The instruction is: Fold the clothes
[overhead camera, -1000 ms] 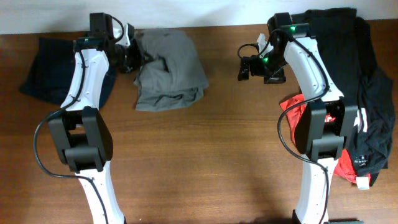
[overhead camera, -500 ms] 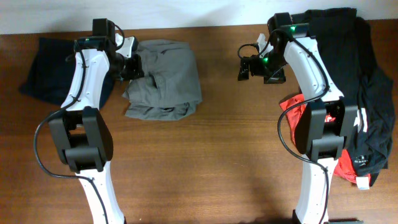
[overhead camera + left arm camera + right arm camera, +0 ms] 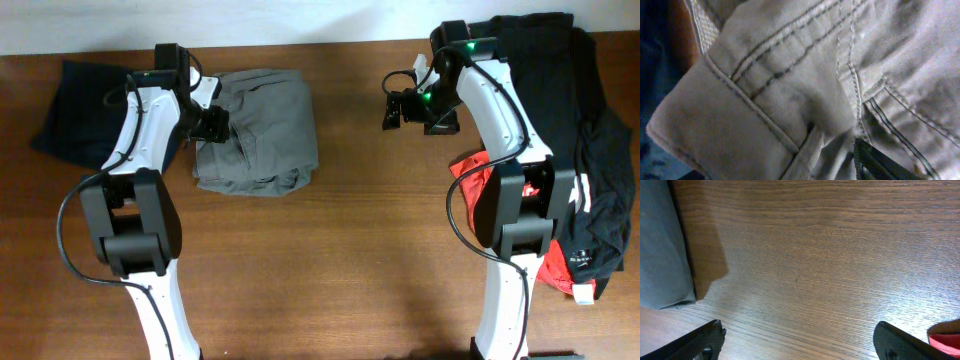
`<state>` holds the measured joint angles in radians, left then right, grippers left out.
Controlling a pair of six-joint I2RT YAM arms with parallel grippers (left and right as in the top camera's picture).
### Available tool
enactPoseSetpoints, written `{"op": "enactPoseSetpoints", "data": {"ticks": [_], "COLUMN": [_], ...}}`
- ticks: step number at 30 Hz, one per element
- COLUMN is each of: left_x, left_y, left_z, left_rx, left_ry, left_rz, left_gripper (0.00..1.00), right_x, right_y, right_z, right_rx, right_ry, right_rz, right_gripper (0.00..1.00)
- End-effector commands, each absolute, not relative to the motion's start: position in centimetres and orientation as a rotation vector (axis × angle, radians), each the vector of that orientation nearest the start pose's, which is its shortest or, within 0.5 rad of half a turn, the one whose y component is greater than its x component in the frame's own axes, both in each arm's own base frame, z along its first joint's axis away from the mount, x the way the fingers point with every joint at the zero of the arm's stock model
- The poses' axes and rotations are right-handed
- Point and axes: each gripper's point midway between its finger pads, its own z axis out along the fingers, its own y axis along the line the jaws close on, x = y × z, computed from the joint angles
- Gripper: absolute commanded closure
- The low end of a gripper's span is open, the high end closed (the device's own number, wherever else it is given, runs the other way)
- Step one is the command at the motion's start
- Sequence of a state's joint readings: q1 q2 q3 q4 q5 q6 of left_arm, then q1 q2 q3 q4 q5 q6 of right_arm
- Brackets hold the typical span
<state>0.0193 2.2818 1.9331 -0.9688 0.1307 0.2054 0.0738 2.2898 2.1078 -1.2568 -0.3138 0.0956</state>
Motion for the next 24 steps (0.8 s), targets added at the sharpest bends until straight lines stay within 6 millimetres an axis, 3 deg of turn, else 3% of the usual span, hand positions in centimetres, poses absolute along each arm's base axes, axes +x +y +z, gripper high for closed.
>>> {"op": "enactPoseSetpoints", "data": {"ticks": [1,9,15,24], "left_x": [50.4,49.6,47.8,44.8], "left_y": [-1.0,-1.5,-4.6,-8.4], "left_z": [4.0,0.4,-3.2,-9.5], "left_rx": [0.436,0.518,0.612,0.566], "left_ry": [2.84,2.899,2.986,3.147], "left_rz": [-0.108,-0.124,-0.162,-0.188], "left_gripper": [0.31,0.3,0.25,0.23], "right_x": [47.3,47.3,47.3,47.3], "right_y": [8.7,8.7,8.7,8.7], "right_z": [11.2,11.2,11.2,11.2], "right_rx": [-0.027,-0.027,-0.027,-0.028], "right_ry": [2.955,2.952,2.952,2.952], "right_rz": [0.469,0.468,0.468,0.467], "right_gripper": [0.01,0.01,0.01,0.01]}}
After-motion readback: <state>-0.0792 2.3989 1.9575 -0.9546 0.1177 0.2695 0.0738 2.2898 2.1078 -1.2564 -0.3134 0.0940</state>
